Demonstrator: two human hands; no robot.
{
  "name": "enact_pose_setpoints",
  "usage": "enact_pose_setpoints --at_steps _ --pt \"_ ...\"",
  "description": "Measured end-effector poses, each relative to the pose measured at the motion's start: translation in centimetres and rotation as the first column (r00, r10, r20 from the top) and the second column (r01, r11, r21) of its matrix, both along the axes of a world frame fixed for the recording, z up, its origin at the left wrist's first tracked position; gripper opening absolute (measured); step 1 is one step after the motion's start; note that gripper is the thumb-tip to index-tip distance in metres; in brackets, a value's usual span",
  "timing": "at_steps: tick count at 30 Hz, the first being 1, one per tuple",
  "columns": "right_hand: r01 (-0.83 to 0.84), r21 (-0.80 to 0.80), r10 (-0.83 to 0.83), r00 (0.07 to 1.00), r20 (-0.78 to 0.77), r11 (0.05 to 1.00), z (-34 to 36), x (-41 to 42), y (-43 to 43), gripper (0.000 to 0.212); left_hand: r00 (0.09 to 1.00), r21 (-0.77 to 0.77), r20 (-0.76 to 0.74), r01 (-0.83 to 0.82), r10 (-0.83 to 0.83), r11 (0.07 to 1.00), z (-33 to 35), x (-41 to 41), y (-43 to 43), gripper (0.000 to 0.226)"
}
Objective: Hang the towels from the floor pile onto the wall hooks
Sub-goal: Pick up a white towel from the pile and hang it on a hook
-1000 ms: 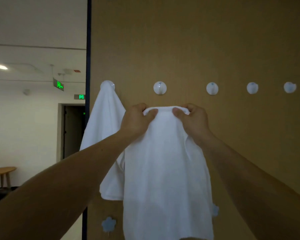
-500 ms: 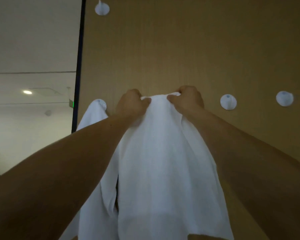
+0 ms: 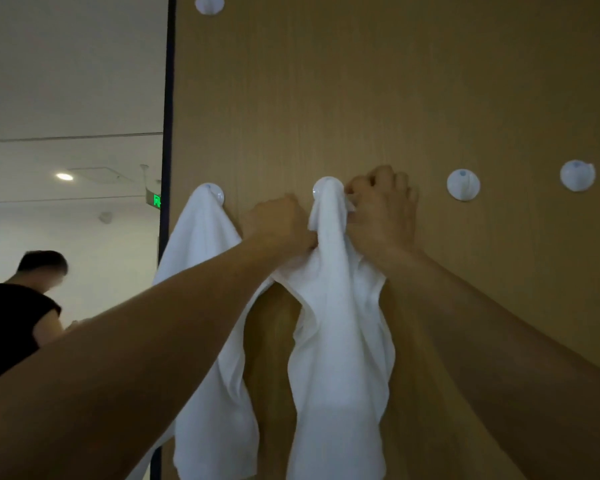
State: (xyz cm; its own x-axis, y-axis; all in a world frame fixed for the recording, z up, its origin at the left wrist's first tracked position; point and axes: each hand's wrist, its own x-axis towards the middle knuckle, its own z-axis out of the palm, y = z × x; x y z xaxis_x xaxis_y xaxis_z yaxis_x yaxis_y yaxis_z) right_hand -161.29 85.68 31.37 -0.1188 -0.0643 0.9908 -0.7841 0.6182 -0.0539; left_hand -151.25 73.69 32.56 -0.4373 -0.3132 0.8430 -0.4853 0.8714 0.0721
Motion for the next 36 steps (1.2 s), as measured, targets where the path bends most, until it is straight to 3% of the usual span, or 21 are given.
enact_pose_setpoints --at_steps 2,4,6,8,11,15,16,19,23,25,27,29,32,36 --pt "-0.156 0.071 0.156 0.988 0.006 0.985 -1.1 0.4 -0.3 0.018 0.995 -0.362 -0.1 -0.04 0.003 0.931 -0.7 -0.3 0.2 0.04" --pt "-0.303 0.083 0.285 0.941 0.184 0.949 -1.9 0.4 -0.7 0.028 0.99 -0.415 0.047 0.142 -0.135 0.899 -0.6 -0.4 0.5 0.045" --pt "-0.349 0.07 0.319 0.908 0.272 0.935 -2.0 0.4 -0.7 0.032 0.926 -0.202 0.121 0.375 -0.357 0.905 -0.5 0.1 1.1 0.037" --pt "-0.381 0.086 0.329 0.876 0.353 0.921 -1.7 0.5 -0.4 0.038 0.838 0.027 -0.021 0.546 -0.546 0.837 -0.3 0.4 1.3 0.021" --pt "-0.372 0.129 0.286 0.856 0.43 0.919 -1.1 1.2 -0.1 0.047 0.722 0.26 -0.148 0.688 -0.676 0.678 -0.1 0.4 1.4 0.025" --pt "-0.388 0.073 0.302 0.809 0.504 0.919 -0.5 1.8 -0.3 0.023 0.68 0.289 -0.2 0.729 -0.705 0.621 -0.8 -0.5 1.8 0.001" --pt "-0.422 0.031 0.337 0.764 0.549 0.906 -0.5 1.8 -0.3 0.016 0.655 0.304 -0.233 0.751 -0.719 0.586 -1.3 -0.7 1.8 0.01" --pt "-0.545 -0.186 0.5 0.514 0.697 0.818 -1.4 1.4 0.3 0.031 0.572 0.384 -0.366 0.811 -0.733 0.441 -2.5 -0.7 1.3 0.029" --pt "-0.631 -0.212 0.545 0.397 0.738 0.746 -2.8 0.1 2.0 0.032 0.526 0.432 -0.46 0.836 -0.715 0.338 -4.5 -0.8 0.6 0.017" --pt "-0.718 -0.149 0.608 0.438 0.662 0.68 -4.4 -0.2 1.8 0.018 0.479 0.401 -0.496 0.866 -0.724 0.298 -6.2 -1.1 0.2 0.019" --pt "-0.643 0.027 0.498 0.618 0.608 0.766 -6.1 -0.2 1.1 0.027 0.448 0.353 -0.532 0.889 -0.719 0.293 -7.5 -1.5 -0.1 0.021" --pt "-0.531 0.072 0.392 0.703 0.593 0.844 -7.7 0.1 0.8 0.045 0.486 0.334 -0.498 0.872 -0.718 0.358 -8.5 -1.6 -0.1 0.036" --pt "-0.422 0.069 0.293 0.729 0.618 0.904 -10.0 0.4 0.8 0.048 0.563 0.345 -0.438 0.825 -0.701 0.448 -10.7 -1.9 -0.4 0.057" --pt "-0.344 0.02 0.25 0.72 0.647 0.939 -13.5 1.5 1.1 0.042 0.596 0.418 -0.471 0.8 -0.651 0.43 -13.7 -1.4 -0.6 0.064"
